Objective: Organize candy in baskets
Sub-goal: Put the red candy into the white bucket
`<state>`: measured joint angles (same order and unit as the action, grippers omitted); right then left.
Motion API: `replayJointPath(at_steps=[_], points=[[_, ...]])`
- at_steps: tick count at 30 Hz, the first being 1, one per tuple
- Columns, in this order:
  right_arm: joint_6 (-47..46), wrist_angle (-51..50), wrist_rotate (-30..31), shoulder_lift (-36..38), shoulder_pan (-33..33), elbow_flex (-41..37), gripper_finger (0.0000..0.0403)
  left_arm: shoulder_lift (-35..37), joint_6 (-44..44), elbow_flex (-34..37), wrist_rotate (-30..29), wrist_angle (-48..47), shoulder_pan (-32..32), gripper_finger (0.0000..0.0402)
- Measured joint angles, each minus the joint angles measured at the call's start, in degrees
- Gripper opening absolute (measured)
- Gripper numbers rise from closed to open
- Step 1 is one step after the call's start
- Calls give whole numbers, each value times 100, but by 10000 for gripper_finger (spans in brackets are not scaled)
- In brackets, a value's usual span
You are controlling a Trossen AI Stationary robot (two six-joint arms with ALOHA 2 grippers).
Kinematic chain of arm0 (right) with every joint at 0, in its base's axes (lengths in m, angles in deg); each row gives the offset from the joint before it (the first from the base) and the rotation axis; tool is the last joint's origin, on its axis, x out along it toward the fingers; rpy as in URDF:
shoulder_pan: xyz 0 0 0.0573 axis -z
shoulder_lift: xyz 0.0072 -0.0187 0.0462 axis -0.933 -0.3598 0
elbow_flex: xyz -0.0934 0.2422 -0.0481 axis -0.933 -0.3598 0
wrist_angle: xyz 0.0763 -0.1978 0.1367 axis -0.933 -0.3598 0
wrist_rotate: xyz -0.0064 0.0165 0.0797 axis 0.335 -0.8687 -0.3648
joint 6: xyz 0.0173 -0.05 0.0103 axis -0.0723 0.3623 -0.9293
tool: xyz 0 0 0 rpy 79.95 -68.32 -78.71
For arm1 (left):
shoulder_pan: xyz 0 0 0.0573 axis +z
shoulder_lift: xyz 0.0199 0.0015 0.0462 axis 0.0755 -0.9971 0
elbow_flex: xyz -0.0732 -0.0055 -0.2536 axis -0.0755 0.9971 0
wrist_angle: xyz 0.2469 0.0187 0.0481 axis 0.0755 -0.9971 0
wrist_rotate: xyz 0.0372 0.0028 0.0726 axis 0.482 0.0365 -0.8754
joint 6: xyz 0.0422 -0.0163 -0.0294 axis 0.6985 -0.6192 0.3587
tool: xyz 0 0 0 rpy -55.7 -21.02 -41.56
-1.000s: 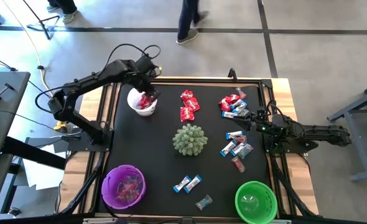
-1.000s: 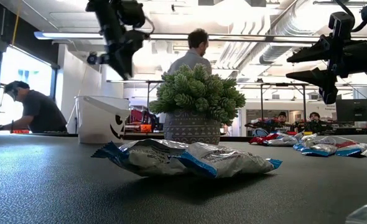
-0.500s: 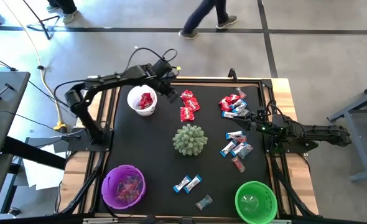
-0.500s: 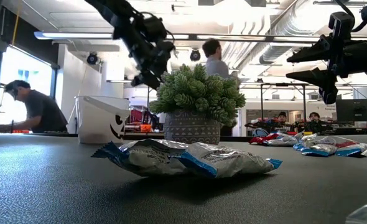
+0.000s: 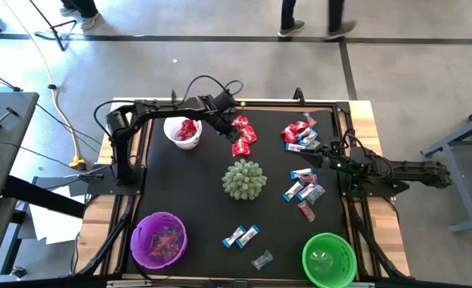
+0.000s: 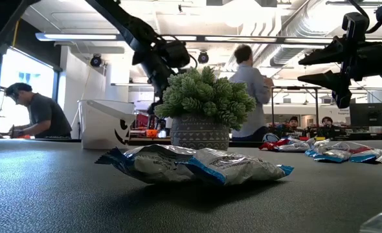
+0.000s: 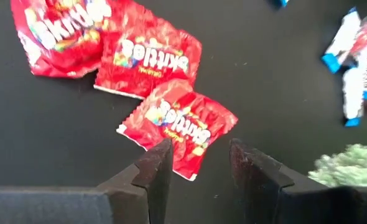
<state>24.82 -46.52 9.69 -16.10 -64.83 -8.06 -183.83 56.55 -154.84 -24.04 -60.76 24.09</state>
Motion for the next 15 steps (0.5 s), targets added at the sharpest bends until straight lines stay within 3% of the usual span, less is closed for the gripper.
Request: replayJointPath(at_steps=[6, 15], points=[[0, 0, 1, 0, 0, -2, 162, -255, 98, 0, -217, 193, -89, 143], [0, 1, 1, 0, -1, 1, 162, -586, 1068, 4, -429, 478, -221, 173]])
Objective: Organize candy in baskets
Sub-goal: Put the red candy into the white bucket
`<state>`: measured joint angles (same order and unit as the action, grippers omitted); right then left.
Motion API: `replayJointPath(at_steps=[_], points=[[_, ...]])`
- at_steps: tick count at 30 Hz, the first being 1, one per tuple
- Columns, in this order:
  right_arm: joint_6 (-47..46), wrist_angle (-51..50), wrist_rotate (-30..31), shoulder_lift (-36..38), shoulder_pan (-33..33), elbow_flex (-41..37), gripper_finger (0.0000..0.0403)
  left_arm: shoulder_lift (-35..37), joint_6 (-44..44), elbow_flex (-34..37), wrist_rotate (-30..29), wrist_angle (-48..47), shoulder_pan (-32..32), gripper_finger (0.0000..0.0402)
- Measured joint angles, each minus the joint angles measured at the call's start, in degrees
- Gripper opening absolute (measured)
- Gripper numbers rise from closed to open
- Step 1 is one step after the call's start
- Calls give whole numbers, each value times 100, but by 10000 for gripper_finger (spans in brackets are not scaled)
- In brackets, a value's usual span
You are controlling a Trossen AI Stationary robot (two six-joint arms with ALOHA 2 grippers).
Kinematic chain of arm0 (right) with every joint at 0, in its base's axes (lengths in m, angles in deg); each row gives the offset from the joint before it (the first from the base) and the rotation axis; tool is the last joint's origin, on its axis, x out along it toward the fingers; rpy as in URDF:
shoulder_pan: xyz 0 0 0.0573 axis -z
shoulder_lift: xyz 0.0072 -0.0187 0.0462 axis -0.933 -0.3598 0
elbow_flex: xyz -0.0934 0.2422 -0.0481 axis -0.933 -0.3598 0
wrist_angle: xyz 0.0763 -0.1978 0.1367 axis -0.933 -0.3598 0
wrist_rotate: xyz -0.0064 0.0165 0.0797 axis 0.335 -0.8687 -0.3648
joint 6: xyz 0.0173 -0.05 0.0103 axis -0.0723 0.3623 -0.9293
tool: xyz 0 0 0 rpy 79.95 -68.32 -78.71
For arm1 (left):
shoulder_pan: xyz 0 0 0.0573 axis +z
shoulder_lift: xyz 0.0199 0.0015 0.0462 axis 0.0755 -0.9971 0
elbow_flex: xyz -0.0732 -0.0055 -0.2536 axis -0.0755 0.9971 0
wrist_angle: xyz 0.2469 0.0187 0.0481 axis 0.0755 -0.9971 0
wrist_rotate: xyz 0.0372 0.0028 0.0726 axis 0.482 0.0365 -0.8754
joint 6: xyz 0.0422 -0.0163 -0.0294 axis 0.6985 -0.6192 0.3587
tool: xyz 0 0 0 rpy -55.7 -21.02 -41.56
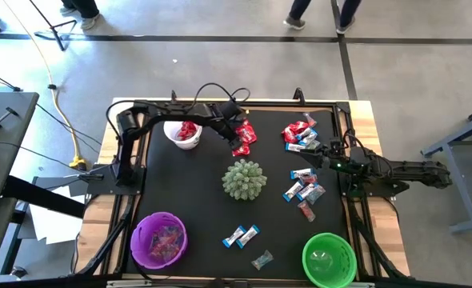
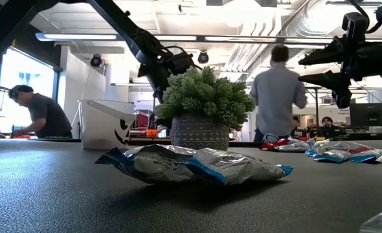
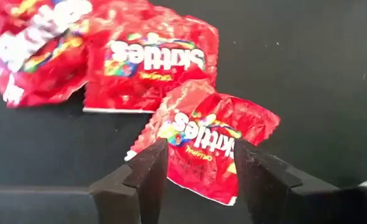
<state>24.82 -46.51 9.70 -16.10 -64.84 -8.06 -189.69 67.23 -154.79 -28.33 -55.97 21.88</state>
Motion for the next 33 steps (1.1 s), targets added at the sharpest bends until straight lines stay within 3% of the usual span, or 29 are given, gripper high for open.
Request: replayJointPath(at_steps=[8, 13, 27, 33], points=[[-2, -2, 0, 0, 0, 0, 162, -69, 1355, 0, -771, 242, -183, 194], [-2, -2, 0, 0, 1, 0, 162, -69, 1698, 0, -985, 227, -260, 194], [-2, 0, 0, 0, 2, 0, 162, -393, 1345, -20, -741, 347, -288, 188], [-1, 0, 0, 0, 0, -1, 162, -393, 950, -31, -834, -54, -295, 138]])
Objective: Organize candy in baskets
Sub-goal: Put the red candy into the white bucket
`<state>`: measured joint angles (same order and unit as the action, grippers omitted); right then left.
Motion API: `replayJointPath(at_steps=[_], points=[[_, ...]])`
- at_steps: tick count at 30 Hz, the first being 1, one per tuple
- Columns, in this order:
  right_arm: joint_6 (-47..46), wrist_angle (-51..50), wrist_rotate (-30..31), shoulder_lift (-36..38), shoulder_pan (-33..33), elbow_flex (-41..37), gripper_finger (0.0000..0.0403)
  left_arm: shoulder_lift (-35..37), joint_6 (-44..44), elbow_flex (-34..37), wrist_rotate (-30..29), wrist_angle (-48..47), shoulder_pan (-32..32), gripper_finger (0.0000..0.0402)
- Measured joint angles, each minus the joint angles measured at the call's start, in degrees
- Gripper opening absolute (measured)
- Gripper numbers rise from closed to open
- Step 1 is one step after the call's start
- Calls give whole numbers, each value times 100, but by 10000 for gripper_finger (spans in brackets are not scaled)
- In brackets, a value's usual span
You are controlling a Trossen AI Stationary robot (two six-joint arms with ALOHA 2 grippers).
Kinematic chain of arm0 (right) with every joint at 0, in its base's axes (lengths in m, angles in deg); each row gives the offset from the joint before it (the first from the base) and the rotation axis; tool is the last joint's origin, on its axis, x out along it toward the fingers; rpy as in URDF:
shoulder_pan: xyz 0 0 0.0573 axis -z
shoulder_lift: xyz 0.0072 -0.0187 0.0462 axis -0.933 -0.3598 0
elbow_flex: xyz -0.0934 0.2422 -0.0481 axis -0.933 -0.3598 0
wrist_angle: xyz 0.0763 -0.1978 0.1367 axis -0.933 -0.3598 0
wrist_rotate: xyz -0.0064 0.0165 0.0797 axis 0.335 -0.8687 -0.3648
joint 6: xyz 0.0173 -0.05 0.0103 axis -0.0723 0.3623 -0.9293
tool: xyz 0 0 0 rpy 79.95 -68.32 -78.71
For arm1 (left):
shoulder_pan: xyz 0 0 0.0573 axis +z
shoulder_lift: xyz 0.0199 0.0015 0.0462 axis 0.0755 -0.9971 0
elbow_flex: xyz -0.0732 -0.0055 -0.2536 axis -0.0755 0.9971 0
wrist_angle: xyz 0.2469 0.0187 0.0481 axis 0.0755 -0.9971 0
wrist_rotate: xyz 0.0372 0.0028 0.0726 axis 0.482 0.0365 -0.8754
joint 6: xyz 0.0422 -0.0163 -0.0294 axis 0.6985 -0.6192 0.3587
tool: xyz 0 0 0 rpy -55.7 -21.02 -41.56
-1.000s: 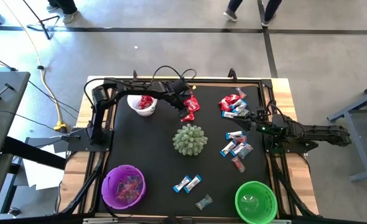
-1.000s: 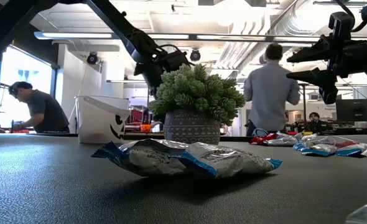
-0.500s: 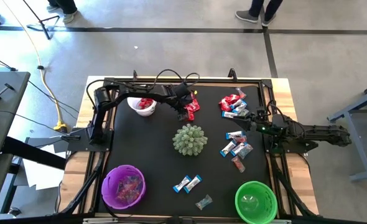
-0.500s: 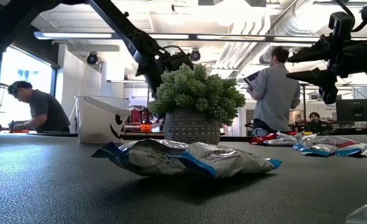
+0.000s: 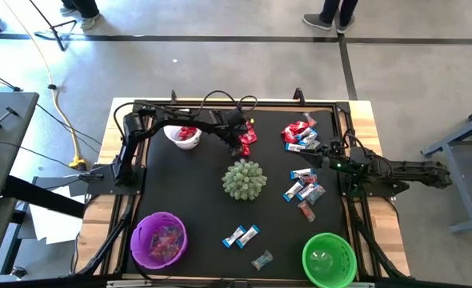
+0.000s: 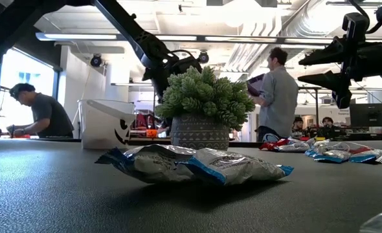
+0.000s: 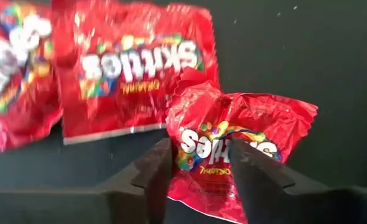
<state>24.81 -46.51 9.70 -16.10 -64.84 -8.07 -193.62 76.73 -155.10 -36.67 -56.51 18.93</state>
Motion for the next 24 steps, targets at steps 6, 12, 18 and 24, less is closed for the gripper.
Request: replayJointPath(at_steps=[6, 12, 18, 24], points=[[1, -2, 0, -2, 0, 1, 162, 80, -292, 12, 12, -248, -8, 58], [1, -2, 0, -2, 2, 1, 162, 351, -366, 47, 47, -691, 4, 4], [1, 0, 0, 0, 1, 1, 162, 996, -362, 46, -36, -1178, 36, 6], [0, 0, 0, 0, 2, -1, 162, 1946, -356, 44, -441, -1570, 40, 5]])
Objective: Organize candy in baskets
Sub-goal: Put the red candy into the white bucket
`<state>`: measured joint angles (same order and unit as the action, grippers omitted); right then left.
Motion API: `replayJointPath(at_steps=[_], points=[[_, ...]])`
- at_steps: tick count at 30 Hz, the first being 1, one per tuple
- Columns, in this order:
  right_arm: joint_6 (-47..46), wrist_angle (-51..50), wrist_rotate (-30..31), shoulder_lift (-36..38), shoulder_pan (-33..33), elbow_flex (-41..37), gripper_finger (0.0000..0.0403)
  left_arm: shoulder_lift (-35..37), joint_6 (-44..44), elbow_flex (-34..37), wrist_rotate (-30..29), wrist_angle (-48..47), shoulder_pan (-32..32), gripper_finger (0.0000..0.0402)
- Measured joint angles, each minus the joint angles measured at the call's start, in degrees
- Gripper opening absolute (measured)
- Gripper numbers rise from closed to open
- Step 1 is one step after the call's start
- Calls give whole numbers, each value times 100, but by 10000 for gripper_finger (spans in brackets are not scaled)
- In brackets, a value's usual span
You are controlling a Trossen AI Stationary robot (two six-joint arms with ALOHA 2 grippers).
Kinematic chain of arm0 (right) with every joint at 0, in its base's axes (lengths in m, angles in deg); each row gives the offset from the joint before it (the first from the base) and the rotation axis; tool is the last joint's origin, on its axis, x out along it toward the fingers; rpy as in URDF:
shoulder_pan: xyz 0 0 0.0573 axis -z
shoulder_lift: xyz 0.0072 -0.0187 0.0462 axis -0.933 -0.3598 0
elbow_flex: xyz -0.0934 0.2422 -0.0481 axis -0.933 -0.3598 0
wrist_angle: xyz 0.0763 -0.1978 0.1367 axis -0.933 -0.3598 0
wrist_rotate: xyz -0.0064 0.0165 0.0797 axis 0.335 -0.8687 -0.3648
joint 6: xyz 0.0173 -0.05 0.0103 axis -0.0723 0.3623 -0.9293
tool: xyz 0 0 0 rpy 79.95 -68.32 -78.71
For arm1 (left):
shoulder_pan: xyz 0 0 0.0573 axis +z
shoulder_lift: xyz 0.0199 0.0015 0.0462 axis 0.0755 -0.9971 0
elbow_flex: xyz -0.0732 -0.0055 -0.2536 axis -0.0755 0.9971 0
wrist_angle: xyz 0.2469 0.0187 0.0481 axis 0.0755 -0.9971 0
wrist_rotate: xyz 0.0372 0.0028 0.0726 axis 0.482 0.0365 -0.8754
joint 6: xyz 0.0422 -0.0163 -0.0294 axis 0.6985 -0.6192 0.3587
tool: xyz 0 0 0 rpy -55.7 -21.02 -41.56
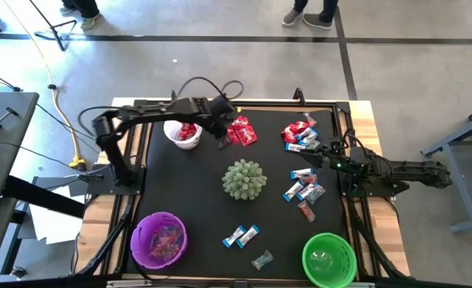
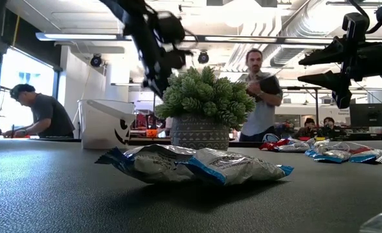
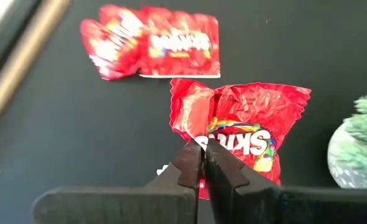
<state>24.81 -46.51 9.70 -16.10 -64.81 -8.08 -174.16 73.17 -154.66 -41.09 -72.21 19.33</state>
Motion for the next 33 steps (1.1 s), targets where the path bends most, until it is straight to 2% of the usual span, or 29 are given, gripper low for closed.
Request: replayJointPath(at_steps=[4, 7, 11, 14, 20, 27, 33], points=[[-1, -2, 0, 0, -2, 2, 162, 620, 2, -5, -436, -181, 4, 5], [0, -2, 0, 0, -1, 2, 162, 973, -1, -11, -986, -406, 27, 5], [-1, 0, 0, 0, -2, 2, 162, 1262, -135, -11, -1809, -989, 131, 5], [-1, -1, 0, 0, 0, 2, 162, 1359, -347, -13, -2033, -1475, 322, 5], [1, 0, 0, 0, -2, 2, 162, 1355, -406, -13, -1978, -2083, 853, 6], [1, 0, 0, 0, -2, 2, 162, 1348, -412, -13, -1372, -2486, 1399, 7], [0, 0, 0, 0, -2, 2, 162, 1348, -530, -13, -1071, -2593, 1671, 49]])
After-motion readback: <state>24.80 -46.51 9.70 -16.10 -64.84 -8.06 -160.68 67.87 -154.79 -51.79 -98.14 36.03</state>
